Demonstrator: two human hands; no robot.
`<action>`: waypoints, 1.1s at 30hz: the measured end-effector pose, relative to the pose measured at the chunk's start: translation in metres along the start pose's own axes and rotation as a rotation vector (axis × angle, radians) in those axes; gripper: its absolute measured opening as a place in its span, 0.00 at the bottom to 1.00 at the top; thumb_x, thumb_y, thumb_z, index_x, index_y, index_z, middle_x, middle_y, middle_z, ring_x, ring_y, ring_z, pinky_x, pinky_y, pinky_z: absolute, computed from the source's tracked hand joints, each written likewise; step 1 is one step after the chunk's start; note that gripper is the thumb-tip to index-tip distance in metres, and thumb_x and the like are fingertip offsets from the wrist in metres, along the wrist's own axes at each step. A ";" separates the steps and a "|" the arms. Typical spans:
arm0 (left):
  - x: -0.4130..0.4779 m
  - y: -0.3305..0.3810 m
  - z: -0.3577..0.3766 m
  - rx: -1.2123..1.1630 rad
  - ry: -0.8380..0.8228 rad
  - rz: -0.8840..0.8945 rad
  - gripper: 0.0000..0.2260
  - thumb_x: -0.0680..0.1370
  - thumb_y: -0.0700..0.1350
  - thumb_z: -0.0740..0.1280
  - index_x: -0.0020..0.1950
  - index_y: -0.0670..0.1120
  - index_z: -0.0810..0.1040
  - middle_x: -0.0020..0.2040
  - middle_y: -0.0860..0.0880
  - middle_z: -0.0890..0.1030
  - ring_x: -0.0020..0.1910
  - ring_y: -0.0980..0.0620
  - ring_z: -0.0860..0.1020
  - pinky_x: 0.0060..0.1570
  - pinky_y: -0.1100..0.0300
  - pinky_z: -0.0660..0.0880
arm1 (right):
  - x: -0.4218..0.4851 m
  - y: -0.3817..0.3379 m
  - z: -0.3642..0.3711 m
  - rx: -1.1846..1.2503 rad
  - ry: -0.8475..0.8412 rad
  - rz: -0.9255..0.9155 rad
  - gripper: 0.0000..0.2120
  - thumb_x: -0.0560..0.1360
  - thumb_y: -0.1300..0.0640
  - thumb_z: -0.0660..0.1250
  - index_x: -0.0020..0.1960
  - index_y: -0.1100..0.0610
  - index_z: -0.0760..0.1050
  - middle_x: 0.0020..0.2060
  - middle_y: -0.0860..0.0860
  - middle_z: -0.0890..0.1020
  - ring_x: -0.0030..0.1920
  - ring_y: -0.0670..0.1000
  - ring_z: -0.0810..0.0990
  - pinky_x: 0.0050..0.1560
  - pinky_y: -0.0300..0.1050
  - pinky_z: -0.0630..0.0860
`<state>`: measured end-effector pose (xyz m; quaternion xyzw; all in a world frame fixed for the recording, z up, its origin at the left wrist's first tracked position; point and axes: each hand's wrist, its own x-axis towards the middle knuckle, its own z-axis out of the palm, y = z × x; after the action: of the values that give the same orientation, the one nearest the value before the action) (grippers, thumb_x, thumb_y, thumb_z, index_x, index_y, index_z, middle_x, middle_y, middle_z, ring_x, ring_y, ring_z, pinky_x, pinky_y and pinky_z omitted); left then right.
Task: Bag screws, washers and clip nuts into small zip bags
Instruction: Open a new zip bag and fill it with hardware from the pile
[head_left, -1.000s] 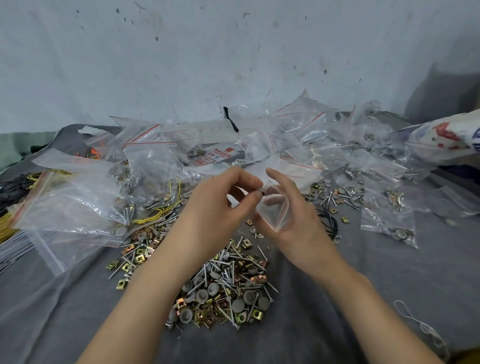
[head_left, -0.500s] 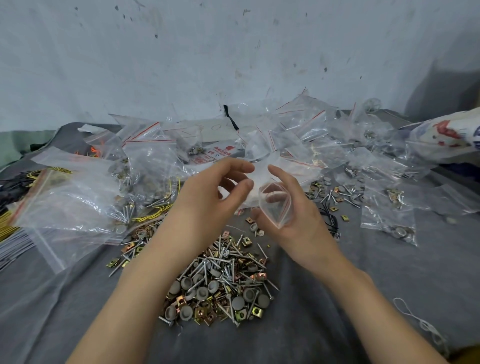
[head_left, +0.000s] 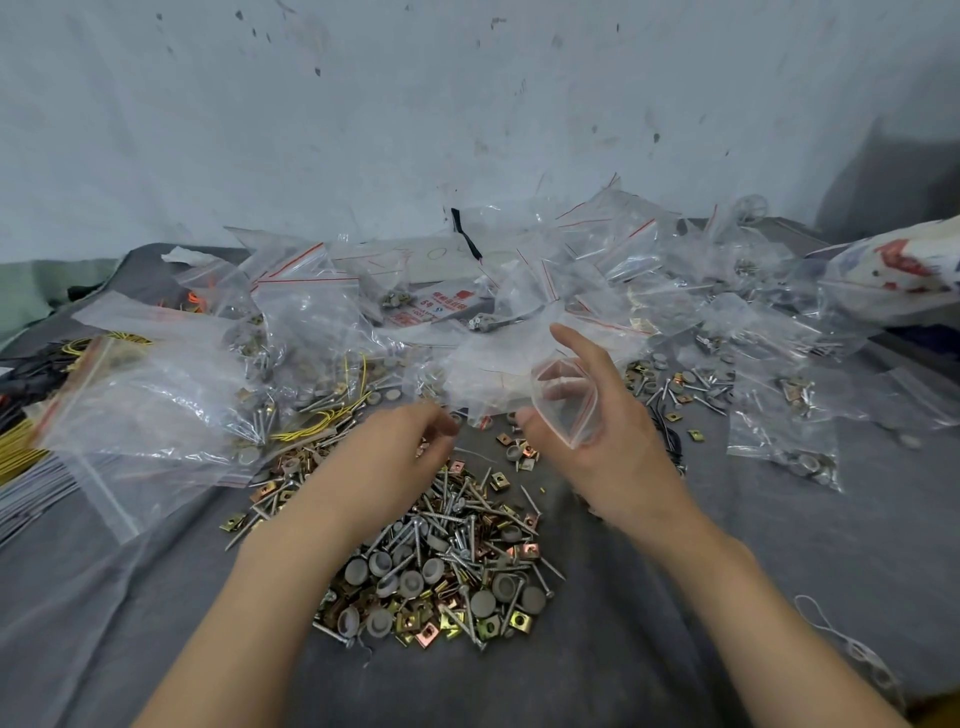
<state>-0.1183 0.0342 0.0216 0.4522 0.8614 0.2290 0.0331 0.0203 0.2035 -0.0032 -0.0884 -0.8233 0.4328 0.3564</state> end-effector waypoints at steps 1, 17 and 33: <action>0.001 0.002 0.002 0.010 -0.006 0.007 0.11 0.82 0.49 0.63 0.62 0.51 0.78 0.56 0.55 0.81 0.53 0.57 0.78 0.57 0.58 0.76 | 0.000 0.001 0.000 0.011 0.006 -0.001 0.33 0.71 0.35 0.69 0.73 0.35 0.62 0.56 0.34 0.77 0.59 0.41 0.78 0.57 0.27 0.70; 0.027 0.032 0.045 0.236 -0.037 0.060 0.13 0.82 0.53 0.60 0.64 0.54 0.76 0.61 0.51 0.78 0.61 0.48 0.74 0.62 0.50 0.69 | 0.002 0.004 -0.011 0.077 0.060 -0.012 0.33 0.71 0.40 0.70 0.74 0.38 0.64 0.54 0.35 0.78 0.56 0.44 0.80 0.62 0.41 0.73; 0.035 0.021 0.021 -0.223 0.157 -0.061 0.04 0.79 0.50 0.67 0.54 0.53 0.76 0.44 0.60 0.79 0.39 0.65 0.78 0.37 0.73 0.73 | 0.002 0.004 -0.017 0.053 0.092 -0.015 0.34 0.71 0.37 0.70 0.74 0.41 0.65 0.54 0.33 0.78 0.57 0.44 0.80 0.62 0.41 0.74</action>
<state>-0.1177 0.0801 0.0166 0.4002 0.8438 0.3568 0.0226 0.0296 0.2179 0.0011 -0.0925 -0.7950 0.4473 0.3991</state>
